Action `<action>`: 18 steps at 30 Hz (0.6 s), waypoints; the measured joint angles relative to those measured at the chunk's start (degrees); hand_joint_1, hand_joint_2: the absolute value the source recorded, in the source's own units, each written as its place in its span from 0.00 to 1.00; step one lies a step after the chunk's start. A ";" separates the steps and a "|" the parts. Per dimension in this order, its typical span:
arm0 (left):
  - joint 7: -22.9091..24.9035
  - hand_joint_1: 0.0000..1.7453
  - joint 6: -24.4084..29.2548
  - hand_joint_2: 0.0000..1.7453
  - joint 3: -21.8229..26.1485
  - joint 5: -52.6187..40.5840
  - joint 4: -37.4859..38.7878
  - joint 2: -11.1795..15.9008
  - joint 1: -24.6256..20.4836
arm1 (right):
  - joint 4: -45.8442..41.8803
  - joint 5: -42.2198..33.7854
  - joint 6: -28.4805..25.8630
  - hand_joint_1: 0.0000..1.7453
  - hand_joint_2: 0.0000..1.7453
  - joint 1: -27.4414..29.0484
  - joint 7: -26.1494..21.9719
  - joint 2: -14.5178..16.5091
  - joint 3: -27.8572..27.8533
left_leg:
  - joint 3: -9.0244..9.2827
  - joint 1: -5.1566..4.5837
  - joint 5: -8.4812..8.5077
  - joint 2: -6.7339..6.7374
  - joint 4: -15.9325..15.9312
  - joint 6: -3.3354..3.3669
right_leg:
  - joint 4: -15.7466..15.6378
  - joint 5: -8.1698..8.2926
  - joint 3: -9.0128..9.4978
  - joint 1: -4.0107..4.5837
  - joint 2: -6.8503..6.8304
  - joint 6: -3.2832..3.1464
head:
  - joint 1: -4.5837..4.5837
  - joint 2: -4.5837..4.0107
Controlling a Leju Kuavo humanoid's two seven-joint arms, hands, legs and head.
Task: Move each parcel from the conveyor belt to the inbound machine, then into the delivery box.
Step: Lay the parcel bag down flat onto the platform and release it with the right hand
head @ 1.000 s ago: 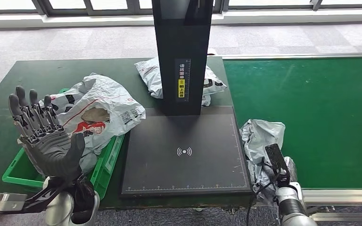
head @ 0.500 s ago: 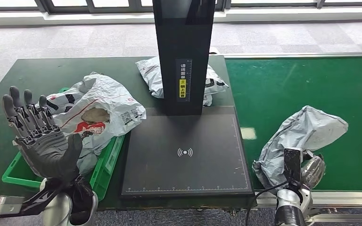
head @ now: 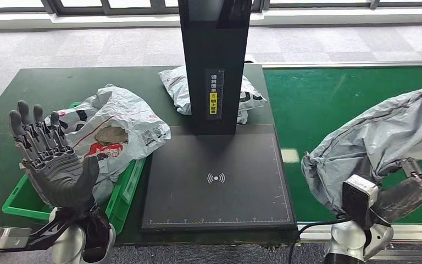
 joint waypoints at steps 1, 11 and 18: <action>0.00 0.00 -0.03 1.00 0.00 0.10 0.09 0.00 -0.01 | -2.07 -0.43 0.00 1.00 1.00 0.50 0.01 0.05 1.67 | 0.00 0.00 -0.01 0.01 -0.01 0.00 | 0.00 -0.01 0.00 0.00 0.01 -0.01 | 0.01 0.00; 0.00 0.00 -0.58 1.00 0.00 0.03 0.74 0.00 -0.06 | -0.50 -17.41 14.16 1.00 1.00 2.80 0.12 -1.81 23.40 | 0.03 0.02 0.03 0.07 -0.01 -0.01 | 0.01 0.01 0.01 0.02 0.01 -0.03 | -0.01 0.00; 0.00 0.00 -0.58 1.00 0.00 -0.09 1.23 0.00 -0.15 | 6.39 -21.56 20.11 1.00 1.00 1.30 0.15 -2.84 27.67 | 0.02 0.02 0.02 0.05 -0.01 0.00 | 0.01 0.01 0.01 0.00 0.02 -0.03 | -0.01 0.00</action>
